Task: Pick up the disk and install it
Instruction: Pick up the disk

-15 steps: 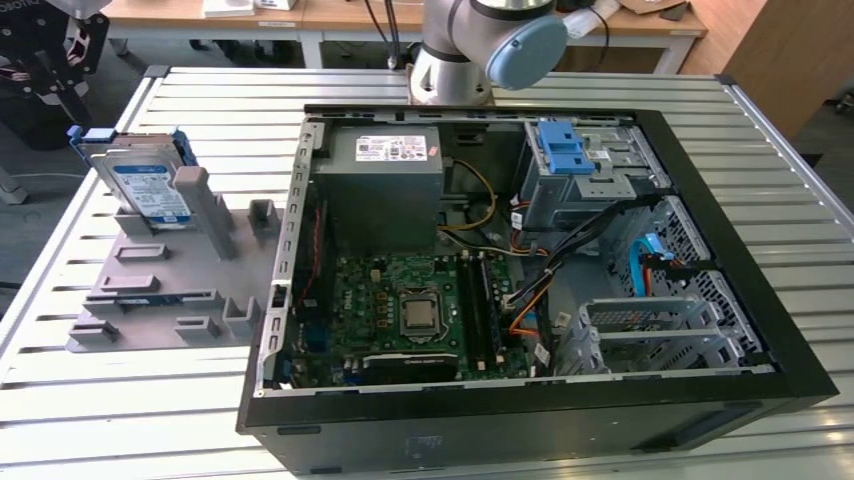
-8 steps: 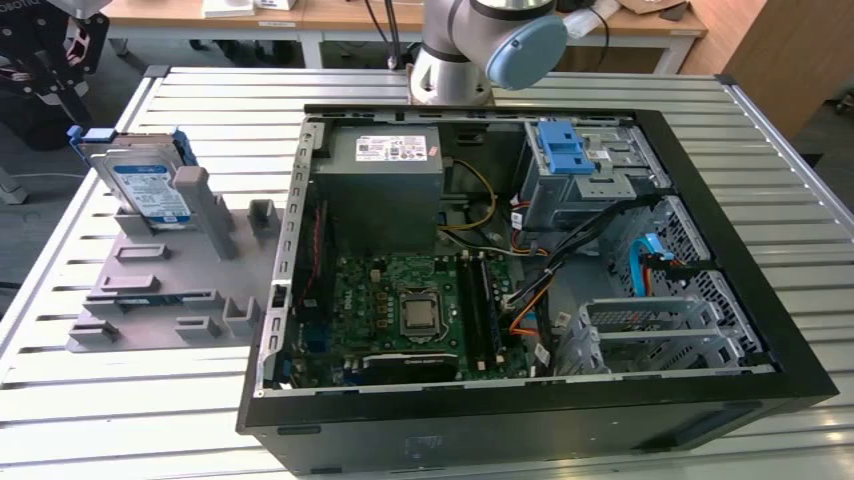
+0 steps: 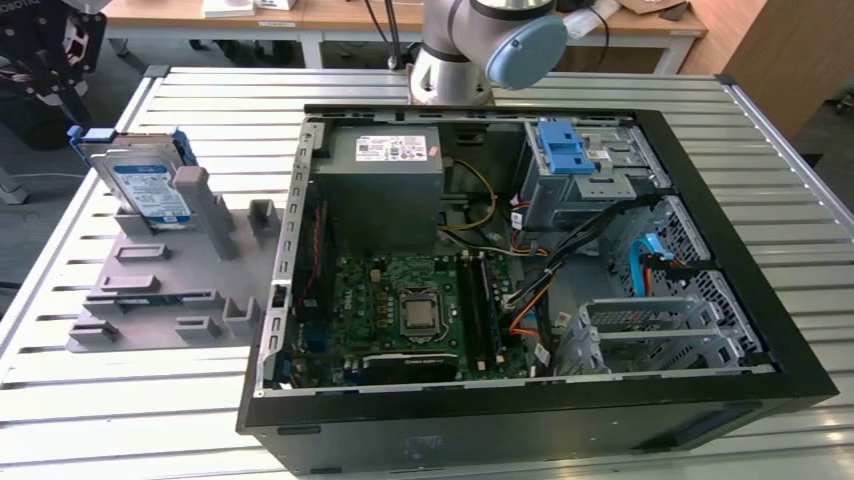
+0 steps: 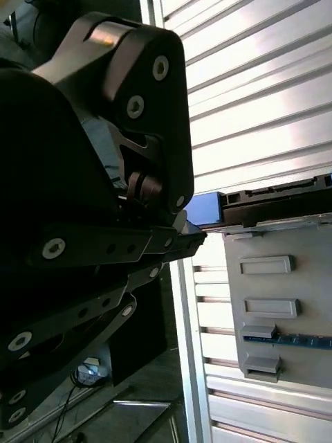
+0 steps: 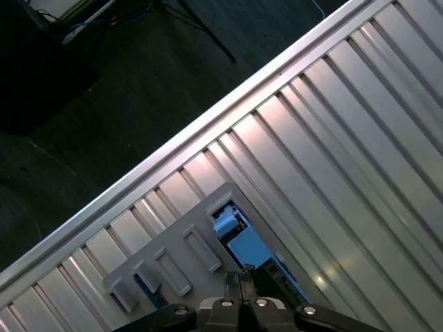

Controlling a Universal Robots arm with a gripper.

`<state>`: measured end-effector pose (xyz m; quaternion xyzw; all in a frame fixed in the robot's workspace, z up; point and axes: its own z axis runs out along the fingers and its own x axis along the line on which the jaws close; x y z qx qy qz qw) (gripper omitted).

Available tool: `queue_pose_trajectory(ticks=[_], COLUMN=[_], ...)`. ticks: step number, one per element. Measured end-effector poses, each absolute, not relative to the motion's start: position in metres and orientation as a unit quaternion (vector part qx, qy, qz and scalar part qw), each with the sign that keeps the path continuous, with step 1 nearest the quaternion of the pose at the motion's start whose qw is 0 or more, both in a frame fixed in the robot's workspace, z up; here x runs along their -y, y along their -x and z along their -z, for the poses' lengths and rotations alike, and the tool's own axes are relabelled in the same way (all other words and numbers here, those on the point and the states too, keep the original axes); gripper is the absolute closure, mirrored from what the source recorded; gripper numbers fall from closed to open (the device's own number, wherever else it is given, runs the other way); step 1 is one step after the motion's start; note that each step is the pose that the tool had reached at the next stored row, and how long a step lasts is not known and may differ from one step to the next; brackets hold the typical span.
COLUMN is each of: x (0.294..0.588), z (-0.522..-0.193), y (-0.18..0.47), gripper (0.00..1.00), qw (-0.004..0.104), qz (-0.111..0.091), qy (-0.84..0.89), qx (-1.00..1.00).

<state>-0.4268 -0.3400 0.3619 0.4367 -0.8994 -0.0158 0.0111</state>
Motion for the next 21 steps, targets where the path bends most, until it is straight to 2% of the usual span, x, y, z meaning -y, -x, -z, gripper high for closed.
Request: queue_pose_trajectory(ticks=[11, 15, 21], x=[0.34, 0.3394, 0.3392], z=[-0.3602, -0.3584, -0.3568], y=[0.4268, 0.4268, 0.4268], gripper=[0.89, 0.89, 0.89], qw=[0.013, 0.008, 0.007], qz=[0.015, 0.011, 0.011], qy=[-0.523, -0.531, -0.55], qx=[0.852, 0.847, 0.835])
